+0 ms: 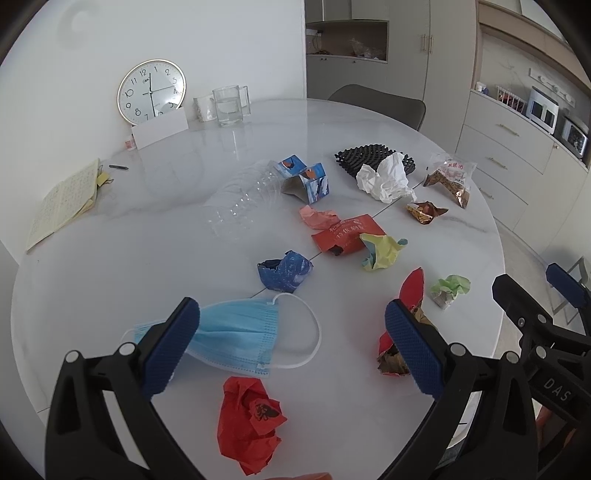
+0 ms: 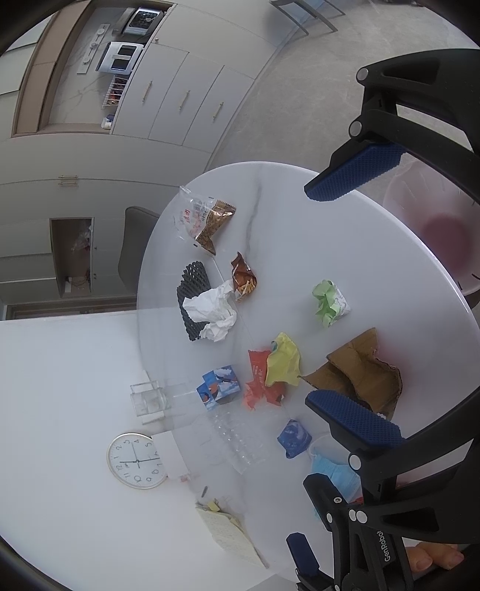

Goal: Collect trash

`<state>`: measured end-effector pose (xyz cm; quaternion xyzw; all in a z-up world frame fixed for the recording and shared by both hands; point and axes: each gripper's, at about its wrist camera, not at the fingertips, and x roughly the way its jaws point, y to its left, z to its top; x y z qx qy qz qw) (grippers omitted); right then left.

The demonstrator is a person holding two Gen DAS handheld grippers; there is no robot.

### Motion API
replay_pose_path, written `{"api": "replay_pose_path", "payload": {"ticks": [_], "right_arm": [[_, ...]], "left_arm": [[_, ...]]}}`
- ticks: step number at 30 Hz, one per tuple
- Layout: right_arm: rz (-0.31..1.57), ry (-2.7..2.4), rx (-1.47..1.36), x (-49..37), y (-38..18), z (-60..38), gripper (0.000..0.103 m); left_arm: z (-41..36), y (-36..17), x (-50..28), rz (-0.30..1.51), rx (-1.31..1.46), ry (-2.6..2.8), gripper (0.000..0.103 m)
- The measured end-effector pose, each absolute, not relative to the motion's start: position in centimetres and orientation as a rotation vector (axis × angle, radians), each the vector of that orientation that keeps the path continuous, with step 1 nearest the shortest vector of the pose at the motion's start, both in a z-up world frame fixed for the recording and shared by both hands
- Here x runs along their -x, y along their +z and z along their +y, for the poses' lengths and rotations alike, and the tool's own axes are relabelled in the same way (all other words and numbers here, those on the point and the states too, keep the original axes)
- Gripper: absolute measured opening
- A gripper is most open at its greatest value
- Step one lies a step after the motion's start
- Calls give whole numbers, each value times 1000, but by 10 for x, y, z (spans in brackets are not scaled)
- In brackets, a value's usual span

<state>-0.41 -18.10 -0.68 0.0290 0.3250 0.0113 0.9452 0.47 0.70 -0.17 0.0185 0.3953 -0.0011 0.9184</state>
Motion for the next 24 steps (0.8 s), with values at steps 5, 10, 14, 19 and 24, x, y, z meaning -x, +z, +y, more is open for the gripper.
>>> {"api": "replay_pose_path", "payload": {"ticks": [5, 10, 14, 19, 24], "right_arm": [[660, 21, -59, 5, -8, -180, 101], [661, 19, -62, 5, -8, -181, 101], [660, 17, -60, 6, -8, -181, 101], [662, 17, -64, 5, -10, -183, 101], [663, 13, -67, 7, -11, -184, 101]], "left_arm": [[7, -2, -5, 812, -40, -2, 97], [7, -3, -5, 814, -38, -1, 97], [8, -3, -5, 812, -38, 0, 97], [8, -4, -4, 816, -38, 1, 96], [9, -5, -3, 815, -36, 2, 97]]}}
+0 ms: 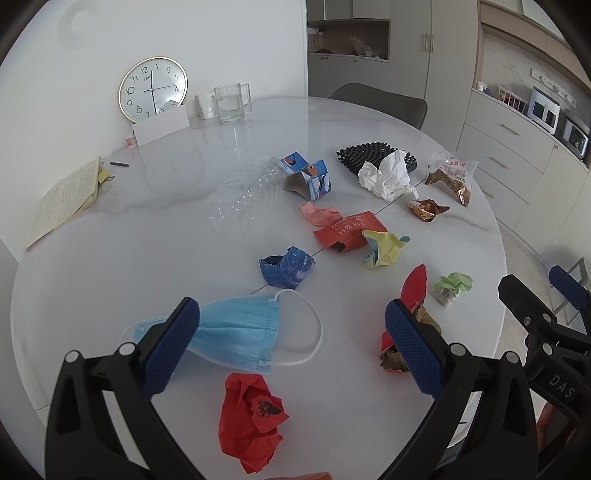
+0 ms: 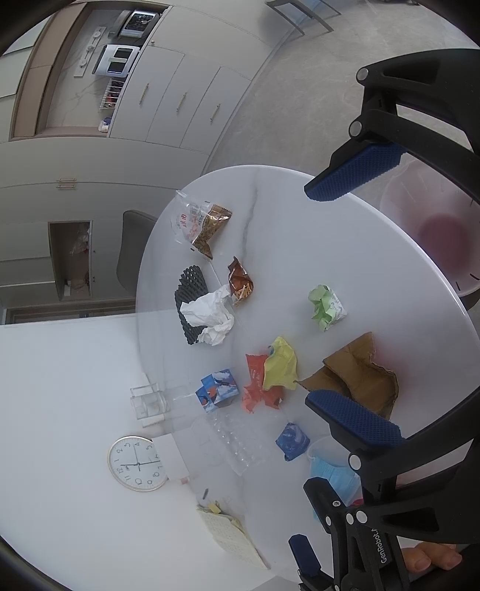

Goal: Collect trash

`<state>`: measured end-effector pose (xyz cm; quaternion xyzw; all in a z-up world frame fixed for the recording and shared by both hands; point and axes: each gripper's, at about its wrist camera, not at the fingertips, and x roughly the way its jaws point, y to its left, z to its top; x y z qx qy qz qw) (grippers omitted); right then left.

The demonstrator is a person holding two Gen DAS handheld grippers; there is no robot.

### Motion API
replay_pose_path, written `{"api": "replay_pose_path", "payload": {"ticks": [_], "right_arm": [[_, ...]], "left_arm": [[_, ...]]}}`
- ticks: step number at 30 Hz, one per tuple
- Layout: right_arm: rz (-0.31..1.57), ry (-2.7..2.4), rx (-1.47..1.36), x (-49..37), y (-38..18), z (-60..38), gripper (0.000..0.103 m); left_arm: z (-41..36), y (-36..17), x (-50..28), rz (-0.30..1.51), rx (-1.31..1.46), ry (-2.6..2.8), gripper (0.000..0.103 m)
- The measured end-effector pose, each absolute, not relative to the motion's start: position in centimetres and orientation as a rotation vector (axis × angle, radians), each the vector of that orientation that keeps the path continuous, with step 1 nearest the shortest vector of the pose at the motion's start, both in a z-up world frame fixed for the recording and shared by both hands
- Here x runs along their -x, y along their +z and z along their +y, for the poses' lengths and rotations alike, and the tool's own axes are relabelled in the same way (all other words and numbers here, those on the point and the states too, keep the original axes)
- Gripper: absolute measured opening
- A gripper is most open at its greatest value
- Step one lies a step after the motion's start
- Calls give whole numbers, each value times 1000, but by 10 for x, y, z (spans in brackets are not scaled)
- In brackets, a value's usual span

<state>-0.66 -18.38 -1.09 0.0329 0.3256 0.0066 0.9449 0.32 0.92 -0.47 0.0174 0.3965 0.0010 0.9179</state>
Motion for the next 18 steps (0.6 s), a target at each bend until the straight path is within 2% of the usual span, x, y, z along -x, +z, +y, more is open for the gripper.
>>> {"api": "replay_pose_path", "payload": {"ticks": [18], "right_arm": [[663, 15, -69, 8, -11, -183, 101]], "left_arm": [[12, -6, -1, 816, -31, 5, 97]]}}
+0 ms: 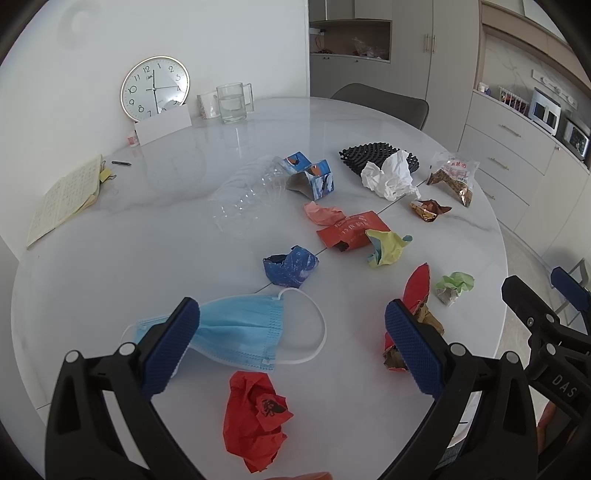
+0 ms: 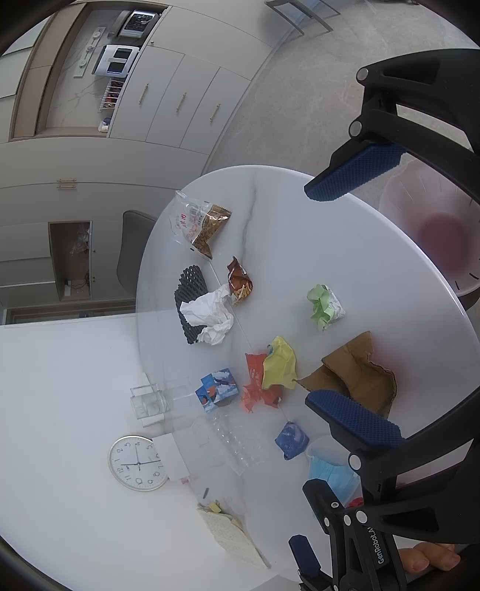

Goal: Collect trash
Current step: 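Grasp the blue face mask with the left tool while the right tool reaches toward the red bag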

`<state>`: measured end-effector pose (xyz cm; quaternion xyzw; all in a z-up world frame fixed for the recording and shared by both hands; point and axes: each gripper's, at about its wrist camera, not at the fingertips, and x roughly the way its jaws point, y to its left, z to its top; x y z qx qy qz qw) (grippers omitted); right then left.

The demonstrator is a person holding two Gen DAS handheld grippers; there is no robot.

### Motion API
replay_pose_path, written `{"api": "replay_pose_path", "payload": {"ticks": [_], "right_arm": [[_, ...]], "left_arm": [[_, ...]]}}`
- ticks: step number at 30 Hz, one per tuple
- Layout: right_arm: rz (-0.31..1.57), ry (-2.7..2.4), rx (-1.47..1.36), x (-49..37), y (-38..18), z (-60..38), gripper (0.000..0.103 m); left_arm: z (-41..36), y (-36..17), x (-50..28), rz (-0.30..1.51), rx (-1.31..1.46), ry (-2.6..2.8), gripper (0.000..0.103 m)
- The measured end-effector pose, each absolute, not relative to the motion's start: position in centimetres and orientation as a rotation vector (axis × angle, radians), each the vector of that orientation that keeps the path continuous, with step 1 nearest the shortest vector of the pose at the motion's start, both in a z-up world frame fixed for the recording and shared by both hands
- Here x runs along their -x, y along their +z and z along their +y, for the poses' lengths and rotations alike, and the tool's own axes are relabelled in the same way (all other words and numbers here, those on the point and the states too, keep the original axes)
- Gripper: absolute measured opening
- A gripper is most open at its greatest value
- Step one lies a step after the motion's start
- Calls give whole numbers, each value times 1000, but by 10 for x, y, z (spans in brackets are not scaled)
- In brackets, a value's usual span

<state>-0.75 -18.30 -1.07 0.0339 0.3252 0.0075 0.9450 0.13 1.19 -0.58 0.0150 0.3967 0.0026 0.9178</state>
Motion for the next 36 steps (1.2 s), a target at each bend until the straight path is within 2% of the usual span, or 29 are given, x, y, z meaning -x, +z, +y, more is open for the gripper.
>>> {"api": "replay_pose_path", "payload": {"ticks": [13, 26, 36], "right_arm": [[660, 34, -71, 11, -12, -184, 101], [690, 91, -42, 14, -31, -177, 101], [601, 277, 12, 35, -21, -137, 101]], "left_arm": [[20, -2, 0, 791, -39, -1, 97], [62, -3, 13, 708, -110, 0, 97], [112, -19, 21, 718, -149, 19, 97]]}}
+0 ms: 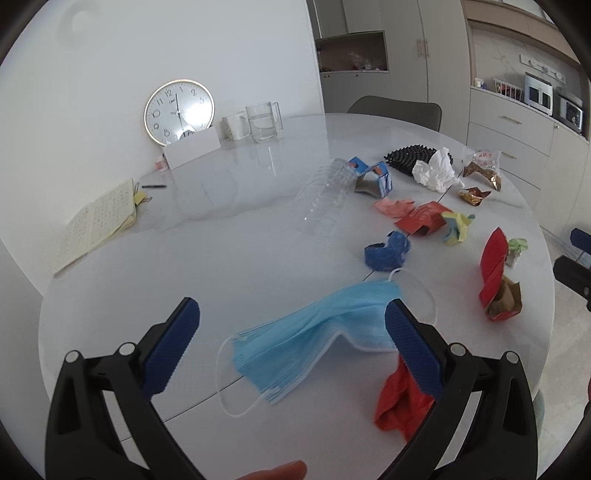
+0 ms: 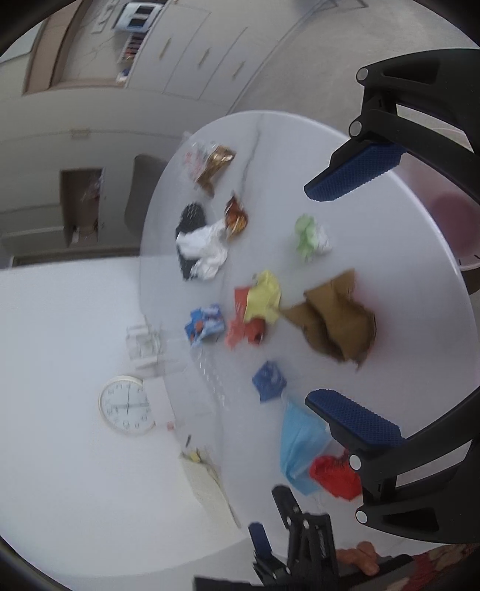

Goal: Collect trash
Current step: 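Grasp the blue face mask with the left tool while the right tool reaches toward the red bag, then grasp the red plastic bag with the right tool while the left tool lifts the mask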

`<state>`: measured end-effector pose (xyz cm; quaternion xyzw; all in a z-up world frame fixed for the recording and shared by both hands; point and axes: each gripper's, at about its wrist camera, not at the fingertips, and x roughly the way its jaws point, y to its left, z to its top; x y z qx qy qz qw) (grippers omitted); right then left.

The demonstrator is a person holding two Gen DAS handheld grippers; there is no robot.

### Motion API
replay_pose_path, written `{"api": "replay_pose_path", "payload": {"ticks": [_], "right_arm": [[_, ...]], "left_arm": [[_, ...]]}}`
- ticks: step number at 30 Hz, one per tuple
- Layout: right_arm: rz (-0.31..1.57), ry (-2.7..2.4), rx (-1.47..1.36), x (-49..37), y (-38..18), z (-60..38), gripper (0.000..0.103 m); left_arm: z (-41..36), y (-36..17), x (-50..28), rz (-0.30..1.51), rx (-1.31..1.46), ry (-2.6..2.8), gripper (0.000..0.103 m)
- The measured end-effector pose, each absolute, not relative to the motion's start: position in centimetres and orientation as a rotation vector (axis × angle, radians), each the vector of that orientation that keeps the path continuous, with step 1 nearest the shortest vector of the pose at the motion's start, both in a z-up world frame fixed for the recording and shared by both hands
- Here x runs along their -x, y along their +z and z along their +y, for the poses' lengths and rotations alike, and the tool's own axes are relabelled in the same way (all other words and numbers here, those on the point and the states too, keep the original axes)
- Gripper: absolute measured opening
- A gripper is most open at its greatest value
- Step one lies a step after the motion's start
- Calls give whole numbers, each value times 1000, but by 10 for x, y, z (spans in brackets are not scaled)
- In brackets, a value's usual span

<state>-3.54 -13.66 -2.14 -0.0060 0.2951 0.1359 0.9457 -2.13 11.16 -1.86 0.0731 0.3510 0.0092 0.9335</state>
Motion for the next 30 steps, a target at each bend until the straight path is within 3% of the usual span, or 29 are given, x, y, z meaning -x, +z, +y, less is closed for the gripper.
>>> {"api": "replay_pose_path", "payload": {"ticks": [8, 13, 20, 21, 24, 26, 30], "right_arm": [[606, 495, 94, 55, -24, -86, 101], [637, 540, 134, 56, -28, -72, 101], [676, 592, 136, 54, -32, -57, 101], [681, 595, 138, 53, -33, -55, 101], [694, 606, 142, 49, -33, -48, 101], [704, 618, 138, 47, -35, -43, 101], [730, 617, 119, 38, -39, -37, 101]], "left_arm": [[129, -35, 17, 712, -123, -123, 96], [125, -43, 9, 660, -268, -308, 96], [125, -59, -11, 718, -437, -511, 94], [127, -63, -15, 734, -434, -530, 91], [132, -71, -28, 794, -373, -569, 67], [135, -76, -38, 841, -308, -577, 45], [137, -80, -38, 852, -281, -533, 31]]}}
